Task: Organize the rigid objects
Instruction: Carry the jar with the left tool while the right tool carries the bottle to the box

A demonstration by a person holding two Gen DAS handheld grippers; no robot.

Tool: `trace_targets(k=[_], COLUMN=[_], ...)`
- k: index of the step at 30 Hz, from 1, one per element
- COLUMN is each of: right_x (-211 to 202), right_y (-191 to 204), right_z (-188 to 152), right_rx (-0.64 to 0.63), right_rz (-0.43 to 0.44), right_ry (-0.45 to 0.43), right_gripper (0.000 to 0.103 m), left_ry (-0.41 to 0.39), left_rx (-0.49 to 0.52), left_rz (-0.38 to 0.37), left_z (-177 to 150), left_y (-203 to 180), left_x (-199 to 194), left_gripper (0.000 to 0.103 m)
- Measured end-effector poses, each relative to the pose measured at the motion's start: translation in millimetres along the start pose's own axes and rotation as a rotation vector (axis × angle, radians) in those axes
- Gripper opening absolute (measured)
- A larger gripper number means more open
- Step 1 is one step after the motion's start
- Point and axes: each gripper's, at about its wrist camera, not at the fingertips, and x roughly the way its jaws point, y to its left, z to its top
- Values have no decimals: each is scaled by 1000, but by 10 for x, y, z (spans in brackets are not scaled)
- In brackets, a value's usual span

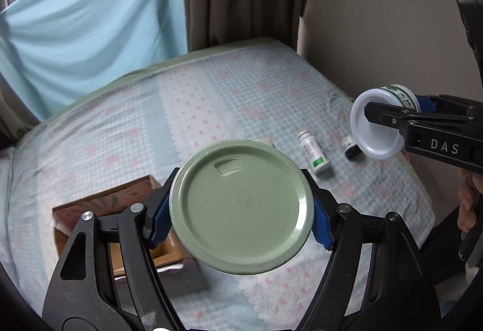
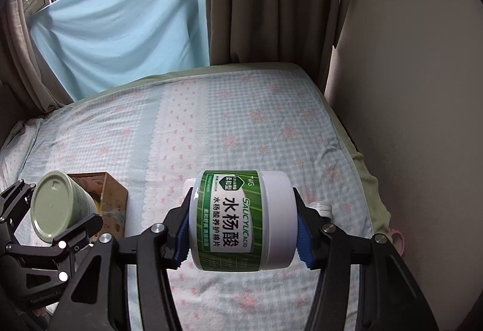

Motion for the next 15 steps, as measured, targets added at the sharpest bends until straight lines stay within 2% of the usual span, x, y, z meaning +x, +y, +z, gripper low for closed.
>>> trace_targets(k=[10, 15], right_x=[-270, -333], right_y=[1189, 1730], right_z=[-211, -205], right_rx=[-36, -40], right_rz=[120, 147], right_ry=[-3, -2], right_gripper=[52, 52], left_ry=[-48, -38], left_rx=[-69, -102], left_rz=[60, 60], left_z=[-303, -516], left_y=[1061, 1596], left_x=[-777, -927], left_gripper=[71, 71])
